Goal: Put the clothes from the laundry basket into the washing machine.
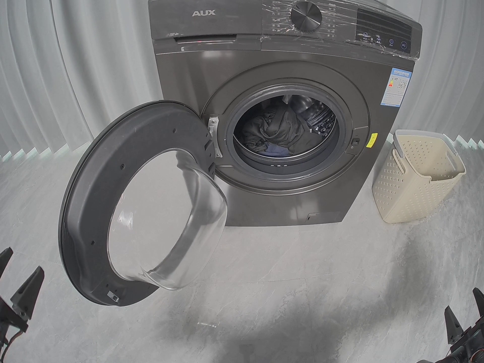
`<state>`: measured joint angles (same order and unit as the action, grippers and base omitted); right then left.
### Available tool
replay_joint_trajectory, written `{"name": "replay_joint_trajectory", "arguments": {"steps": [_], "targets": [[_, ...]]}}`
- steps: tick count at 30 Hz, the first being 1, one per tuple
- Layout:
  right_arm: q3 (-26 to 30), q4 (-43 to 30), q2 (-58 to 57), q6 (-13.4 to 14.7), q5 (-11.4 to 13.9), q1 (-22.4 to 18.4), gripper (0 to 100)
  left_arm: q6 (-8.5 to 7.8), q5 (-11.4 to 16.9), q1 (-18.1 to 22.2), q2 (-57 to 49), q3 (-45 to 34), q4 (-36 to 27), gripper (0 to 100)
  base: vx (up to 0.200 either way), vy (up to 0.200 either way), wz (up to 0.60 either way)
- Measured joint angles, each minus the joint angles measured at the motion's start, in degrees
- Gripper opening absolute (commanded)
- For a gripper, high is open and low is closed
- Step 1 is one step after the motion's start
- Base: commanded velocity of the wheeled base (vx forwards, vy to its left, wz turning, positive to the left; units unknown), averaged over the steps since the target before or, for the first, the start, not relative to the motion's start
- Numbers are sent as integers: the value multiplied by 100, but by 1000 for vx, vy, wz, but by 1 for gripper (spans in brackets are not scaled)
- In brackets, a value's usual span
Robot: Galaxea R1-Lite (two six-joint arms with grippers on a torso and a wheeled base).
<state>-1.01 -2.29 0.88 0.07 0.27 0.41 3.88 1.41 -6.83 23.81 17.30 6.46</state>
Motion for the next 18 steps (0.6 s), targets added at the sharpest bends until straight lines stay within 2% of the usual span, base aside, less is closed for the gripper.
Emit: {"name": "replay_joint_trajectory", "arguments": {"steps": [8,11,16,18], "targets": [[0,0,0,0,-6,0,100,13,171,-221,1822,218,1306,100,0,0,0],[0,0,0,0,-6,0,100,6,428,-265,2387,329,1636,100,0,0,0],[0,0,0,-2,-5,0,100,0,1125,-350,3035,568,1816,100,0,0,0],[0,0,0,-5,-5,0,100,6,1270,-474,3156,616,1877,100,0,0,0]]}}
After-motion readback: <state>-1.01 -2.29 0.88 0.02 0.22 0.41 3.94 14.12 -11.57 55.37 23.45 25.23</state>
